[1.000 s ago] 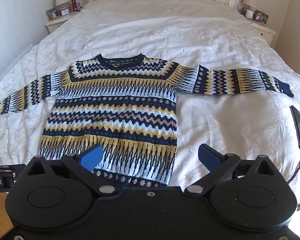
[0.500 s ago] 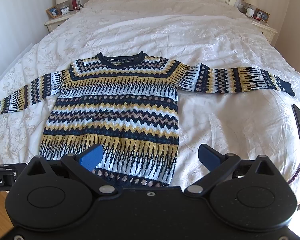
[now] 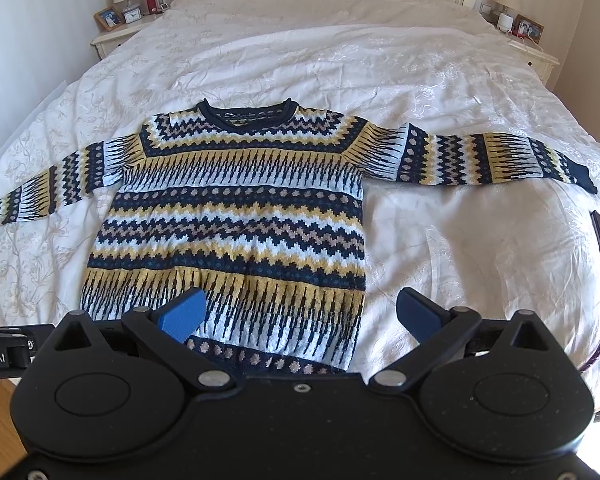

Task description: Fold small clothes

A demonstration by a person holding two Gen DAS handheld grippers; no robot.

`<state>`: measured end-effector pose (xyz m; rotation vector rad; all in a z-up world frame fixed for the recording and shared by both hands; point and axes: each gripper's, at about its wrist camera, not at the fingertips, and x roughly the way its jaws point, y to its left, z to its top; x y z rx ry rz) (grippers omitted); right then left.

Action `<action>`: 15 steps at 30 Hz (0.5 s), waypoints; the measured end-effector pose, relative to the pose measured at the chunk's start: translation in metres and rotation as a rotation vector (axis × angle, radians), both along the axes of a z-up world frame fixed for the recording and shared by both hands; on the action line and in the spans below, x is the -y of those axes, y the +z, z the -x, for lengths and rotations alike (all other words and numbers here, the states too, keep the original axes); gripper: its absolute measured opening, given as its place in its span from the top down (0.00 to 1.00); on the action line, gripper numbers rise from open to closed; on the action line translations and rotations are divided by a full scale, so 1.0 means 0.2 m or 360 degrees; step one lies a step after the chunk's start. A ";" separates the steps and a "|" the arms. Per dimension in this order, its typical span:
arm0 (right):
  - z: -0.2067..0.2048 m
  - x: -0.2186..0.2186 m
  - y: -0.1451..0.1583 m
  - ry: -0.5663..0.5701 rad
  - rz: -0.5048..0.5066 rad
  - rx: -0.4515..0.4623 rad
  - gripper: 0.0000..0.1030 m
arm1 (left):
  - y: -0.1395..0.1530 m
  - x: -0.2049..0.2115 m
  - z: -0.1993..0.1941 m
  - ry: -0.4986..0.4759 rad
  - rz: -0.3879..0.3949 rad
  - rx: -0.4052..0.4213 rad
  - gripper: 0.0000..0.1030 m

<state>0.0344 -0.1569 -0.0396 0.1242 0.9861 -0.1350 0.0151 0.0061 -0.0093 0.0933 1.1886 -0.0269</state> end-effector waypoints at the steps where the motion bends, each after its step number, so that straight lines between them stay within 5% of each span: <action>1: 0.00 0.00 0.00 0.0001 0.0000 -0.0001 0.02 | 0.00 0.00 0.00 0.0001 -0.0002 -0.0002 0.13; 15: -0.04 -0.02 -0.03 -0.0007 -0.0009 -0.0019 0.02 | -0.02 -0.03 -0.06 0.0017 -0.0013 -0.0048 0.13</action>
